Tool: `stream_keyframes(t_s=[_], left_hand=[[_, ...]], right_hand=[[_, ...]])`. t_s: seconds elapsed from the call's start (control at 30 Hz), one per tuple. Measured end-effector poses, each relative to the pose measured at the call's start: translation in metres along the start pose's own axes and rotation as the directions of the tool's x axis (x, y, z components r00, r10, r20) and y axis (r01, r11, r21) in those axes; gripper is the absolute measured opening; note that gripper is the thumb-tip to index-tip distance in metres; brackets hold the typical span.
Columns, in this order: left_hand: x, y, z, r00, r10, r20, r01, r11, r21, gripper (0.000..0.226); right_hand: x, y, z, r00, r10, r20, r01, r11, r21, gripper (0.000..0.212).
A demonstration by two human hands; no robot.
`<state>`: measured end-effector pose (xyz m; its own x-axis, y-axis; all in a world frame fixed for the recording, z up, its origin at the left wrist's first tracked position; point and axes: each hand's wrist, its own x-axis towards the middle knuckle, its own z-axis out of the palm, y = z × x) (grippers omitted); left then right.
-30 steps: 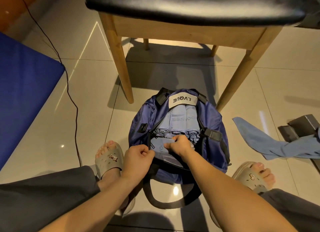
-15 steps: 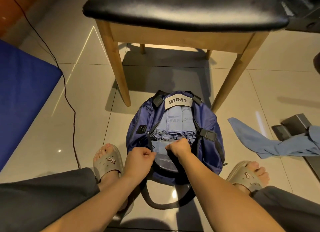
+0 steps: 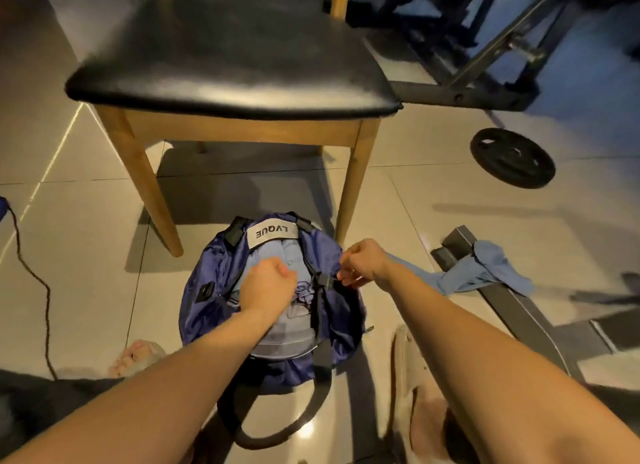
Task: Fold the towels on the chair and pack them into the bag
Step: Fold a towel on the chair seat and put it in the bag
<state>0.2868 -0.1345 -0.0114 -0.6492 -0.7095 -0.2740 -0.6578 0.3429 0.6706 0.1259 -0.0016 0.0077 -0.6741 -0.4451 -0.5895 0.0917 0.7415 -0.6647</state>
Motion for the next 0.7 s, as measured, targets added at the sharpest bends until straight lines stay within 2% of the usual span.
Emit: stream_keyframes(t_s=[0.13, 0.23, 0.3, 0.4, 0.47, 0.5, 0.53, 0.63, 0.7], left_hand=[[0.016, 0.058, 0.04, 0.98, 0.168, 0.105, -0.166, 0.986, -0.025, 0.016], [0.027, 0.089, 0.084, 0.932, 0.29, 0.22, -0.302, 0.953, 0.023, 0.009], [0.036, 0.105, 0.122, 0.885, 0.348, 0.308, -0.376, 0.926, 0.034, 0.007], [0.05, 0.124, 0.182, 0.79, 0.414, 0.452, -0.488, 0.871, 0.055, 0.023], [0.06, 0.135, 0.218, 0.739, 0.42, 0.526, -0.548, 0.83, 0.107, 0.033], [0.067, 0.139, 0.234, 0.716, 0.423, 0.555, -0.579, 0.804, 0.134, 0.035], [0.074, 0.141, 0.251, 0.689, 0.435, 0.58, -0.616, 0.773, 0.151, 0.037], [0.098, 0.138, 0.292, 0.606, 0.428, 0.671, -0.737, 0.62, 0.27, 0.047], [0.113, 0.128, 0.309, 0.592, 0.353, 0.725, -0.781, 0.473, 0.408, 0.058]], right_hand=[[0.006, 0.026, -0.06, 0.989, -0.031, -0.146, -0.009, 0.964, -0.266, 0.029], [0.016, 0.064, -0.098, 0.973, -0.021, -0.232, -0.083, 0.899, -0.43, 0.04], [0.023, 0.099, -0.123, 0.955, 0.009, -0.296, -0.161, 0.856, -0.492, 0.035], [0.037, 0.155, -0.163, 0.92, 0.034, -0.391, -0.251, 0.818, -0.518, 0.027], [0.045, 0.185, -0.192, 0.881, 0.012, -0.472, -0.295, 0.794, -0.531, 0.012], [0.051, 0.198, -0.206, 0.858, -0.002, -0.514, -0.319, 0.782, -0.535, 0.005], [0.058, 0.211, -0.219, 0.835, -0.01, -0.55, -0.345, 0.768, -0.539, 0.008], [0.08, 0.242, -0.249, 0.839, 0.0, -0.545, -0.374, 0.726, -0.577, 0.037], [0.093, 0.255, -0.256, 0.864, 0.006, -0.503, -0.373, 0.679, -0.632, 0.048]])
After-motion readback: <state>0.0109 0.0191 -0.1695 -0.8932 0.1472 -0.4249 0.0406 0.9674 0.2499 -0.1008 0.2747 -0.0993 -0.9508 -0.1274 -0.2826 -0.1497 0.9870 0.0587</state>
